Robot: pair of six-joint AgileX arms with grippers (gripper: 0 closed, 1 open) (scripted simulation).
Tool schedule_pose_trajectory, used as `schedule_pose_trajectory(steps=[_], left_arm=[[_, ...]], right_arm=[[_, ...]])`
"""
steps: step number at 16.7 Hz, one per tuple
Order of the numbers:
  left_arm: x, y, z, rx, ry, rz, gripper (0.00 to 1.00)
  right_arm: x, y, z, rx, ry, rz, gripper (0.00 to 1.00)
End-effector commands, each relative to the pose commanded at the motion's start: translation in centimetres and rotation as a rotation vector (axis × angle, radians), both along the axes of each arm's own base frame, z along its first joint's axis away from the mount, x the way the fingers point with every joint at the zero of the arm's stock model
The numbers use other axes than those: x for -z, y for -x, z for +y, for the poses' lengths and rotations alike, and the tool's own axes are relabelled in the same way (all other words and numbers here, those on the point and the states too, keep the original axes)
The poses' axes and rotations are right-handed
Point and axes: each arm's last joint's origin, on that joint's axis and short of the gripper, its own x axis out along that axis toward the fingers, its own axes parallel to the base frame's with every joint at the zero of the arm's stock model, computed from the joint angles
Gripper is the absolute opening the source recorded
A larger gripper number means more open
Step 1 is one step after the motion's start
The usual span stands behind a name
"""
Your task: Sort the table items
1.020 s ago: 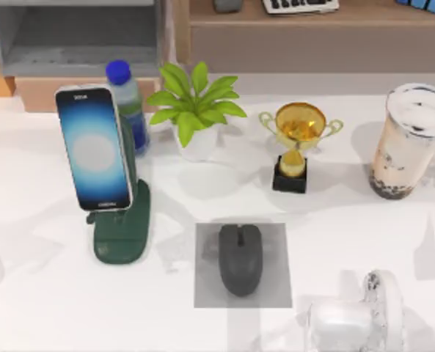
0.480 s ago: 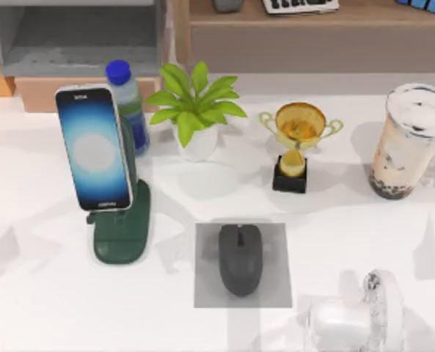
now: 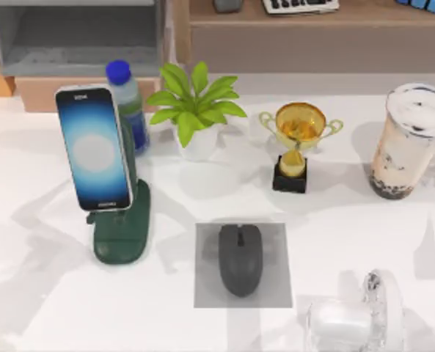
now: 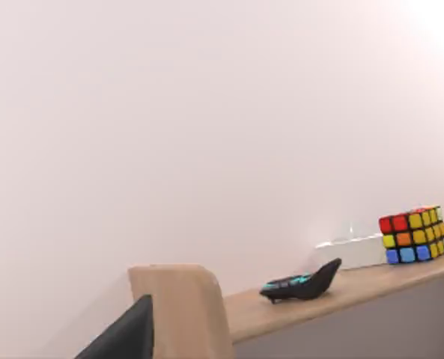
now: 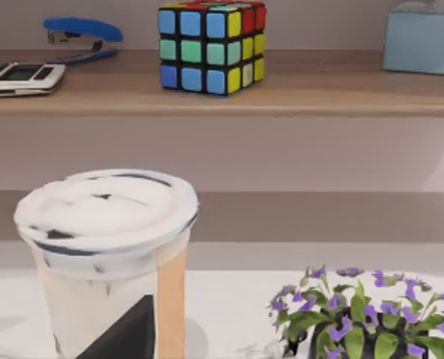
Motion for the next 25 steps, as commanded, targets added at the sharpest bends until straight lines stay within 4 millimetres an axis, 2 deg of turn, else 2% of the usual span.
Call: schedule_pose_trajectory(steps=[3,5,7,9,11,18,25], left_arm=[[8.7,-3.1,0.4,-0.201,0.009,0.243,1.0],[13.5,-4.3,1.3,-0.315,0.036,0.365,1.0],[17.0,-5.0,2.1,-0.401,0.066,0.451,1.0],[19.1,-5.3,2.7,-0.454,0.088,0.5,1.0],[19.8,-5.4,2.9,-0.473,0.096,0.517,1.0],[19.8,-5.4,2.9,-0.473,0.096,0.517,1.0],[19.8,-5.4,2.9,-0.473,0.096,0.517,1.0]], right_arm=[[0.0,0.0,0.0,0.0,0.0,0.0,1.0],[0.0,0.0,0.0,0.0,0.0,0.0,1.0],[0.0,0.0,0.0,0.0,0.0,0.0,1.0],[0.0,0.0,0.0,0.0,0.0,0.0,1.0],[0.0,0.0,0.0,0.0,0.0,0.0,1.0],[0.1,-0.1,0.0,0.002,0.0,0.002,1.0],[1.5,-1.9,1.5,0.012,0.01,0.058,1.0]])
